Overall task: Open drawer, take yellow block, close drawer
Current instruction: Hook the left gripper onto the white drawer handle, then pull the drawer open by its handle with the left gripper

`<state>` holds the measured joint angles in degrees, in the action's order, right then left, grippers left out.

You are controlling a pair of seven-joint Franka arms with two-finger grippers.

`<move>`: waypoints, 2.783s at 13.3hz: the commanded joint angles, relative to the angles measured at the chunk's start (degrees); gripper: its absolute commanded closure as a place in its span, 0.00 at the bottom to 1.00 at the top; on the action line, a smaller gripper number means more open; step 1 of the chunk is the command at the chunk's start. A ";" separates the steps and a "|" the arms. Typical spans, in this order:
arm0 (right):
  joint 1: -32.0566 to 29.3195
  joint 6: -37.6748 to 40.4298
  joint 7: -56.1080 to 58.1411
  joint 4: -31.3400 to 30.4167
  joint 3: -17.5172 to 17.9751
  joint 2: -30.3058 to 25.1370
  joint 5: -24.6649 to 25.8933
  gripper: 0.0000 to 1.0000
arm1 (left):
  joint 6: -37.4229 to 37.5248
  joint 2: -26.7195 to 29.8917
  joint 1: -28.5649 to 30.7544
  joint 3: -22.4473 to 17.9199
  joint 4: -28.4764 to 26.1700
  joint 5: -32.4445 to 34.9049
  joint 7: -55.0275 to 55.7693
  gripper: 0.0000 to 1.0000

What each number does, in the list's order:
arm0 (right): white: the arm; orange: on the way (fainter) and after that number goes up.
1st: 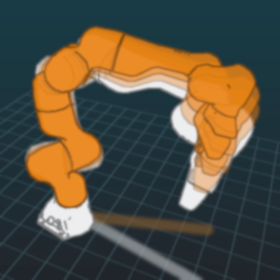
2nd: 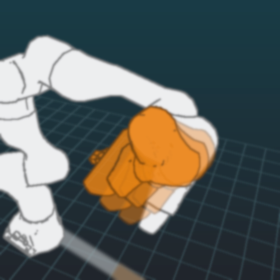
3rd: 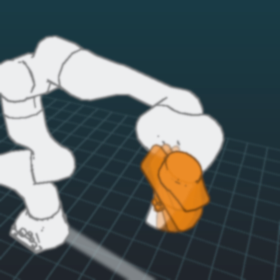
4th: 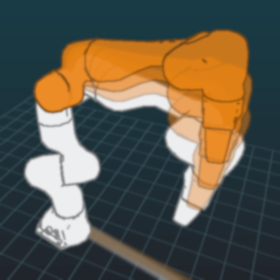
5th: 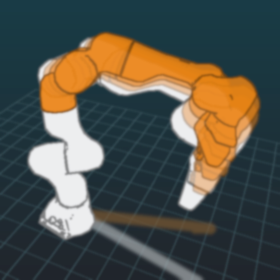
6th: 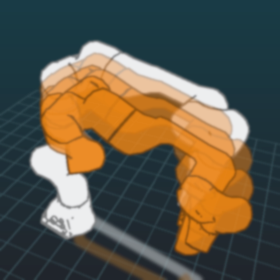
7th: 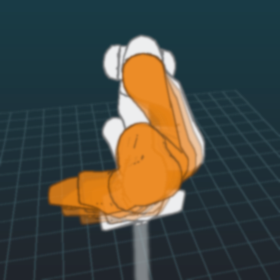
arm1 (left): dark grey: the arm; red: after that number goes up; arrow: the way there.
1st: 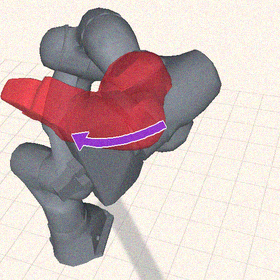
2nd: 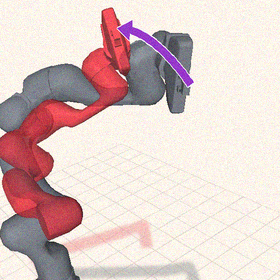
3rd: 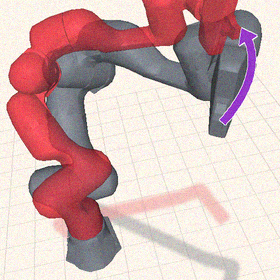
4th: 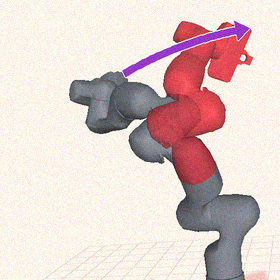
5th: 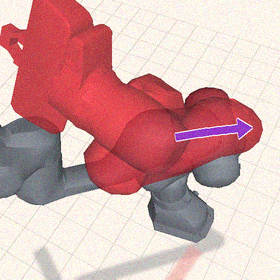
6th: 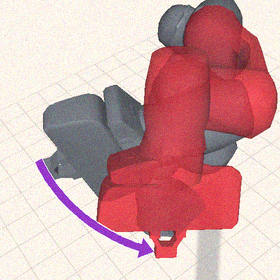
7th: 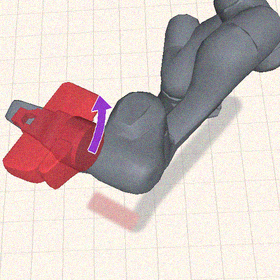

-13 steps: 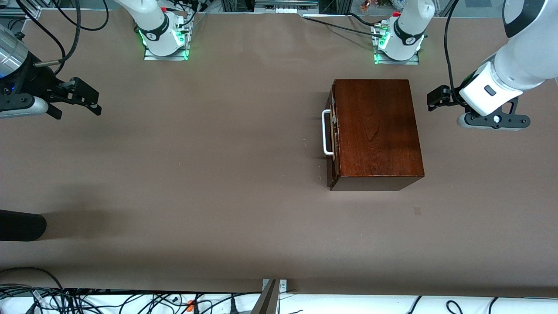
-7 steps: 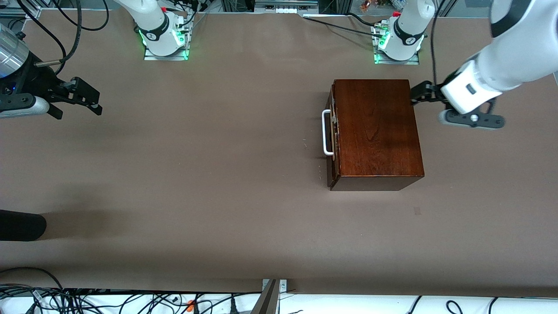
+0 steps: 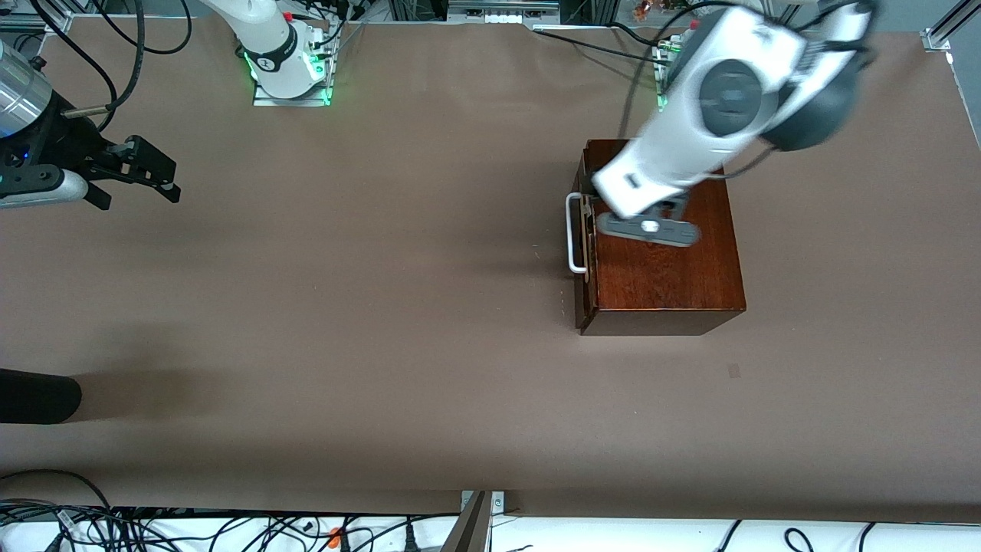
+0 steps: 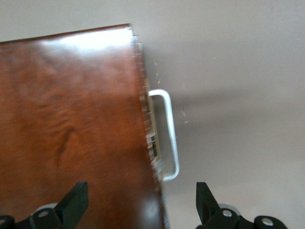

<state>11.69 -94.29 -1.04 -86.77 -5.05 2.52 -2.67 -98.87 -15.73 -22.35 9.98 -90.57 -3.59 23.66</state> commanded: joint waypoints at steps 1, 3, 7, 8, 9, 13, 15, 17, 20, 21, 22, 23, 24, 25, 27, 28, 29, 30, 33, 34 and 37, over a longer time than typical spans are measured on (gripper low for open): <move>0.09 0.34 0.07 0.64 0.04 0.20 0.03 0.00 | -2.46 -4.21 -4.88 -0.48 2.33 6.21 5.16 0.00; 0.09 0.25 0.07 0.64 0.04 0.20 0.03 0.00 | -3.52 -6.76 -6.99 -0.48 2.07 9.47 7.01 0.00; 0.00 0.25 0.07 0.64 0.04 0.20 0.03 0.00 | -6.33 -10.89 -9.90 -0.48 1.36 11.77 12.27 0.00; 0.00 0.25 0.07 0.64 0.04 0.20 0.03 0.00 | -6.34 -11.77 -10.69 -0.48 1.36 14.38 13.33 0.00; 0.00 0.25 0.07 0.64 0.04 0.20 0.03 0.00 | -6.34 -12.74 -11.39 -0.48 1.27 18.15 13.78 0.00; 0.00 0.16 0.07 0.64 0.04 0.20 0.03 0.00 | -6.34 -14.50 -12.54 -0.48 0.75 20.21 17.04 0.00; 0.00 0.16 0.07 0.73 -0.05 0.20 0.03 0.00 | -6.42 -15.29 -12.54 -0.48 0.14 20.29 17.12 0.00; 0.00 0.16 0.07 0.64 -0.13 0.20 0.03 0.00 | -8.26 -15.30 -12.46 -0.49 -1.27 20.29 17.21 0.00; 0.00 0.07 0.07 0.64 -0.13 0.20 0.03 0.00 | -10.81 -16.17 -12.98 -0.48 -2.41 20.21 19.48 0.00; 0.00 0.07 0.07 0.64 -0.13 0.20 0.03 0.00 | -11.52 -16.44 -13.24 -0.48 -2.59 20.21 20.37 0.00; 0.00 0.07 0.07 0.73 -0.13 0.20 0.03 0.00 | -11.78 -16.87 -13.33 -0.48 -2.59 20.21 20.90 0.00; 0.00 0.07 0.07 0.73 -0.13 0.20 0.03 0.00 | -11.96 -17.05 -13.33 -0.48 -2.59 20.21 21.51 0.00; 0.00 -0.01 0.07 0.64 -0.13 0.20 0.03 0.00 | -12.31 -17.31 -13.33 -0.48 -2.59 20.21 21.61 0.00; 0.00 -0.01 0.07 0.73 -0.13 0.20 0.03 0.00 | -12.49 -17.49 -13.33 -0.48 -2.59 20.21 21.69 0.00; 0.00 -0.01 0.07 0.73 -0.13 0.20 0.03 0.00 | -13.71 -17.67 -13.42 -0.40 -2.51 20.12 23.09 0.00; 0.00 -0.01 0.07 0.64 -0.13 0.20 0.03 0.00 | -14.94 -17.67 -13.94 -0.14 -2.42 19.94 24.14 0.00; 0.00 -0.01 0.07 0.64 -0.13 0.20 0.03 0.00 | -15.82 -17.76 -14.73 -0.13 -2.07 19.42 25.63 0.00; 0.00 -0.01 0.07 0.73 -0.13 0.20 0.03 0.00 | -17.05 -18.28 -15.26 -0.05 -1.63 19.33 26.78 0.00; 0.00 -0.01 0.07 0.73 -0.13 0.20 0.03 0.00 | -20.92 -19.16 -16.49 -0.04 -0.75 18.98 28.72 0.00; 0.00 -0.01 0.07 0.64 -0.13 0.20 0.03 0.00 | -22.32 -19.60 -16.50 -0.04 -0.66 17.58 29.33 0.00; -0.26 0.25 0.07 0.64 -0.40 0.20 -0.06 0.00 | -24.97 -21.00 -17.46 -0.04 1.09 15.02 29.60 0.00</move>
<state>11.63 -94.32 -1.04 -86.78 -5.17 2.53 -2.67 -119.67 -33.69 -37.74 9.68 -92.87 14.25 51.89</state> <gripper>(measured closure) 0.000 0.000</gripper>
